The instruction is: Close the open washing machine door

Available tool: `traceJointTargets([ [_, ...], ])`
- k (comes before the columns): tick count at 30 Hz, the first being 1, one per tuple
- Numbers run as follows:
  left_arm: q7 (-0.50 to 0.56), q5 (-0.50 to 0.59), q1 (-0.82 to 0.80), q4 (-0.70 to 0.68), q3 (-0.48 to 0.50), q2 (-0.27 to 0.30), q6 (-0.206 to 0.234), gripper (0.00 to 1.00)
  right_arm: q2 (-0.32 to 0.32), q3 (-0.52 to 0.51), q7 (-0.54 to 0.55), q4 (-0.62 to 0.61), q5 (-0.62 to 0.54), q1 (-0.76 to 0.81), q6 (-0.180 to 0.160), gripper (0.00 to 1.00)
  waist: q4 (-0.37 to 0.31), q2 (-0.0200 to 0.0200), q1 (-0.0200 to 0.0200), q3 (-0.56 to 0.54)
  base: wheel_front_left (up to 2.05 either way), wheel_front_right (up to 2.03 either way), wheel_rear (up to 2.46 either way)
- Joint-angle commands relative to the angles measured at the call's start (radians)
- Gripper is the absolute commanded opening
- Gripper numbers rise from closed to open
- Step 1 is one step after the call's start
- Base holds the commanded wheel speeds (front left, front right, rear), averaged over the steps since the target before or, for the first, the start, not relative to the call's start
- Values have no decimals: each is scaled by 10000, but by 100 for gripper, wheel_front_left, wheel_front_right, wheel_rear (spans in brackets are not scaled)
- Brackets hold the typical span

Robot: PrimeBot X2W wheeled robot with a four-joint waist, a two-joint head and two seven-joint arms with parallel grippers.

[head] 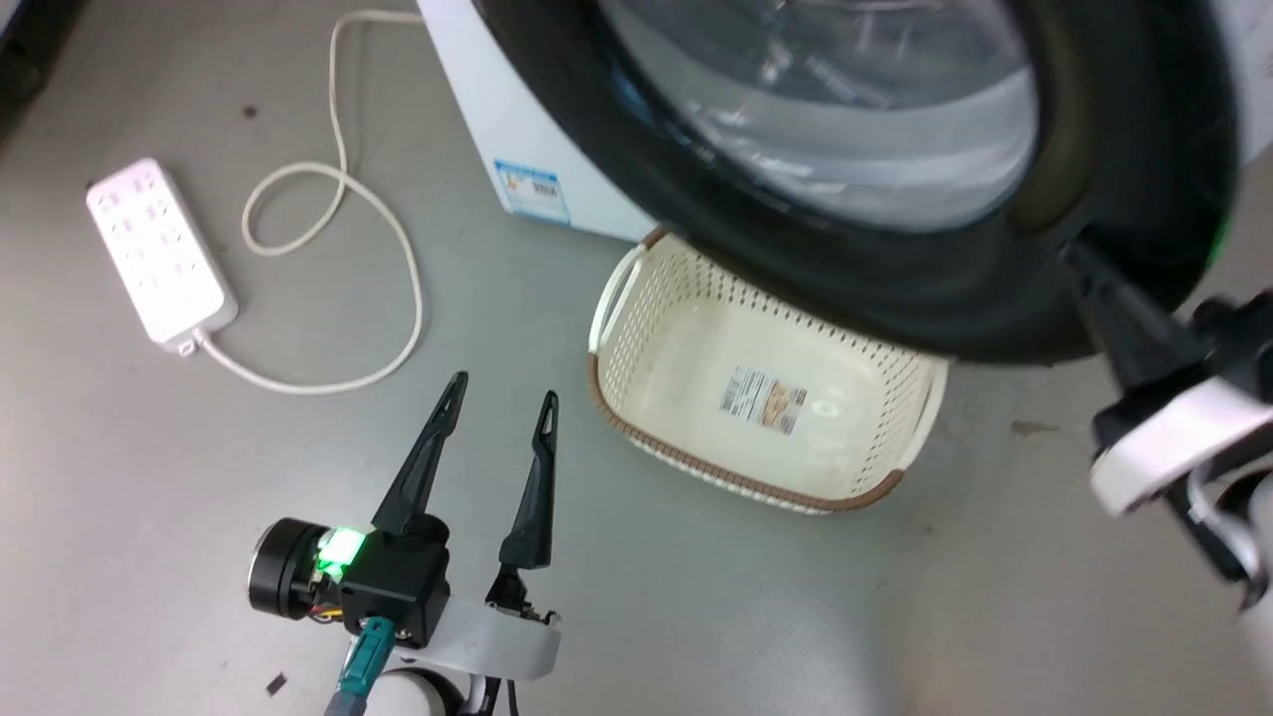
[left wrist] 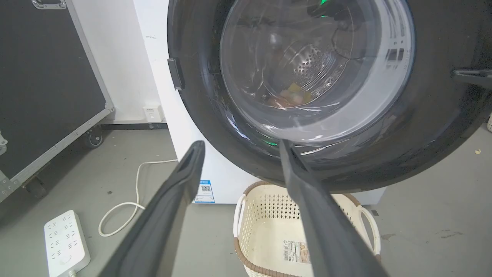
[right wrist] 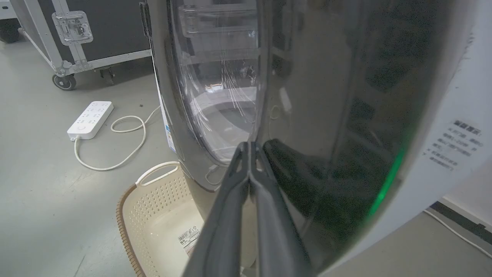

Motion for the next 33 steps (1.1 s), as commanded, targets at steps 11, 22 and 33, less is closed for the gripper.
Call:
traceJointTargets([
  [11, -43, 165, -421, -135, -56, -205, 68, 100, -707, -386, 249, 1607, 721, -2372, -21, 0, 304, -1, -3, 907, 0, 0, 0],
  [22, -43, 229, -735, -88, -191, -314, 112, 100, -723, -1025, 176, 3551, 935, -4439, -21, 0, 358, -1, -3, 1294, 0, 0, 0],
  [33, -43, 214, -707, 126, -103, -324, 85, 100, -580, -678, -458, 4620, 1125, -4696, -21, 0, 231, -1, -3, 784, 0, 0, 0],
])
